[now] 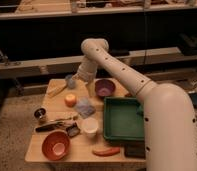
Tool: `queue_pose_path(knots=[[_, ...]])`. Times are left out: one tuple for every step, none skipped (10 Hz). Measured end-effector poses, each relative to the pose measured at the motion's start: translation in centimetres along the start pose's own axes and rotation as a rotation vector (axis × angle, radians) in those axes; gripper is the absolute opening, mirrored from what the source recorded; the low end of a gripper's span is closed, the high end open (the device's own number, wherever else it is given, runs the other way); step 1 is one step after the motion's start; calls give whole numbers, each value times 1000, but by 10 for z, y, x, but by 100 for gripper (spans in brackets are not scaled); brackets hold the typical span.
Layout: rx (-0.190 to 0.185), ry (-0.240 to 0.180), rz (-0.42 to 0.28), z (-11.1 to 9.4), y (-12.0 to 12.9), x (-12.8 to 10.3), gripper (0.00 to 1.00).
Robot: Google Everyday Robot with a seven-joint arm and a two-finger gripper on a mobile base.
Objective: Place fork in paper cup
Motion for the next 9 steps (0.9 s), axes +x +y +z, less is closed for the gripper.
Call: queue_pose_path(knots=[[-17, 8, 8, 7, 7, -8, 80], [-27, 13, 13, 11, 12, -13, 80], [-45, 21, 16, 21, 22, -26, 80], [-55, 25, 14, 31, 29, -37, 80], [-56, 22, 6, 45, 32, -47, 80], [-52, 9, -15, 55, 29, -54, 80], [-41, -7, -59, 63, 21, -61, 79], [-33, -13, -81, 64, 16, -62, 71], [-29, -17, -89, 65, 14, -62, 66]])
